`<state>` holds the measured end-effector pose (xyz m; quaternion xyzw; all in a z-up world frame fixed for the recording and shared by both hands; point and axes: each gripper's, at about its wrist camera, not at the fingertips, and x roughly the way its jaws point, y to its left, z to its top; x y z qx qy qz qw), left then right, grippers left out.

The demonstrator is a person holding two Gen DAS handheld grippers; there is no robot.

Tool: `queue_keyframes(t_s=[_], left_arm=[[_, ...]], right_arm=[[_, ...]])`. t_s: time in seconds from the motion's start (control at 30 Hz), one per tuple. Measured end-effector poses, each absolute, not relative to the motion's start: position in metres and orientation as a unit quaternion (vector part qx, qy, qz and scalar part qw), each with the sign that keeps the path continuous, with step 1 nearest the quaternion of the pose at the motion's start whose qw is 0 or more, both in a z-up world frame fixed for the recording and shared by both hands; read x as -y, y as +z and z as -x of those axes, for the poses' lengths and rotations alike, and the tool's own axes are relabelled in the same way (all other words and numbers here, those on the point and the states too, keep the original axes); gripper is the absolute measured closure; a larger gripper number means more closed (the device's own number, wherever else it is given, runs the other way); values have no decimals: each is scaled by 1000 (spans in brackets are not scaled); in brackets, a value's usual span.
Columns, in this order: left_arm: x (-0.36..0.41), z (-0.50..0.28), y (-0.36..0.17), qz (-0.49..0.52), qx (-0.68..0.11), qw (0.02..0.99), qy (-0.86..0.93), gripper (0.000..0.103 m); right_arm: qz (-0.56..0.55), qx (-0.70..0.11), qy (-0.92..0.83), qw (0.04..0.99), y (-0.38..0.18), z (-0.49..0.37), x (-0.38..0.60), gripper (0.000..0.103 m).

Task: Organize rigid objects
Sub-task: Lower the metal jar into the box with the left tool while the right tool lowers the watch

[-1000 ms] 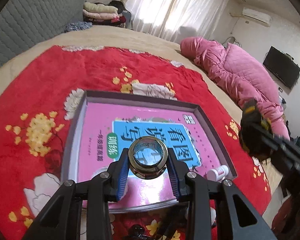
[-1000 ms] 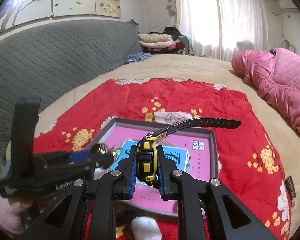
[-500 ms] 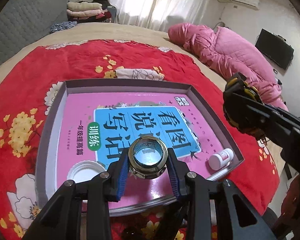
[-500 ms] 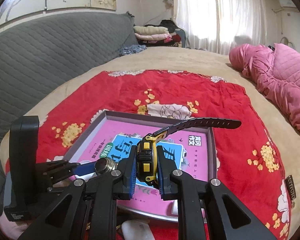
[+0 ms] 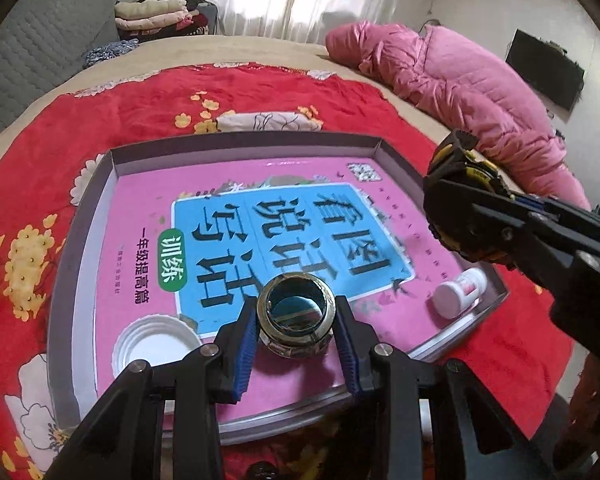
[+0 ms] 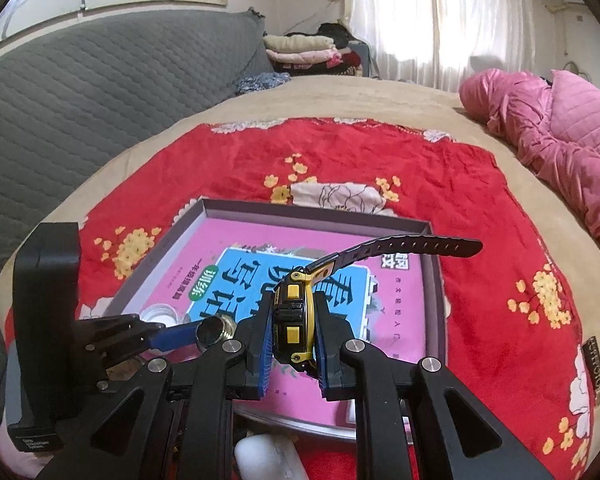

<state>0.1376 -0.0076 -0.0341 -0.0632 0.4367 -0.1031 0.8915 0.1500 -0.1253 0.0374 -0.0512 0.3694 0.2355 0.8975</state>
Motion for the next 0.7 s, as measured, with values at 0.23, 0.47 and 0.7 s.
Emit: queue_keyframes(t_s=[0.23, 0.47, 0.7], left_arm=[[2, -139, -34, 55, -442, 890, -95, 67], [-12, -141, -33, 64, -446, 889, -83, 67], [-21, -141, -33, 70, -448, 889, -69, 67]], right_arm=[[60, -388, 240, 888, 24, -154, 116, 85], [63, -403, 249, 878, 15, -156, 110, 85], [75, -422, 258, 866, 5, -155, 98, 85]])
